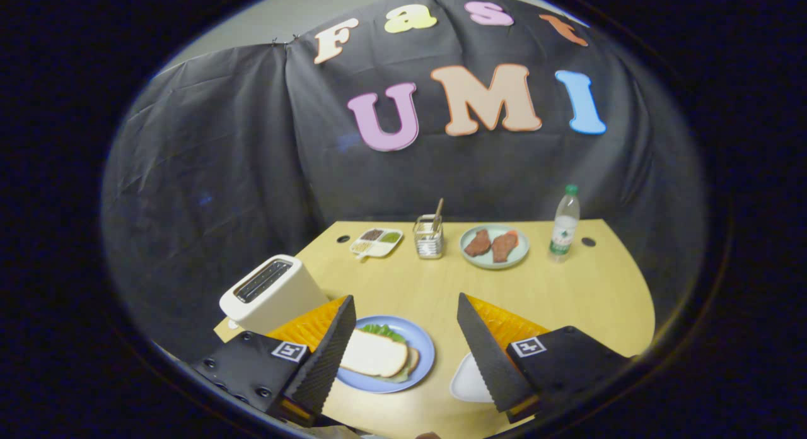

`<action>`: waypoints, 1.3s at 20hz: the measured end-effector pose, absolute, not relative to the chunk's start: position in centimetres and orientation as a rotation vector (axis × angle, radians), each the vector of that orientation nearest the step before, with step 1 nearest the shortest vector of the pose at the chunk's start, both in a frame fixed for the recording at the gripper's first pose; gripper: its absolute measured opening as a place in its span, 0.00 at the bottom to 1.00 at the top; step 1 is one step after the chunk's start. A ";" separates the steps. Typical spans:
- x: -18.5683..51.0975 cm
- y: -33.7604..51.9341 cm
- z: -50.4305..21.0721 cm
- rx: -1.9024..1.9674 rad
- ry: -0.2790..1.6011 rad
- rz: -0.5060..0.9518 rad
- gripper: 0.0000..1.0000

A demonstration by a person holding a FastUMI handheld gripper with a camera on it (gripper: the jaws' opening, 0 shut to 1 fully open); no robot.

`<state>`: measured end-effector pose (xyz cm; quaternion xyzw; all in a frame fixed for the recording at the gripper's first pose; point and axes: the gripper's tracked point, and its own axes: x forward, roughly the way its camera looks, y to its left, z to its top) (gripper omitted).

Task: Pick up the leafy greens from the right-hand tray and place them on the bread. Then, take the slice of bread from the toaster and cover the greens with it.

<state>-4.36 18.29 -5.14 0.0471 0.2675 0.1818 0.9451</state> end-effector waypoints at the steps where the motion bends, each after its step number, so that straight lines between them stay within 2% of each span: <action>1: -4.2 17.5 -3.5 0.093 0.512 0.352 1.00; 11: -5.5 8.8 7.1 0.073 0.231 0.173 1.00; 17: -6.6 5.2 9.9 0.106 0.125 0.099 1.00; 26: -7.2 2.7 10.9 0.068 0.083 0.033 1.00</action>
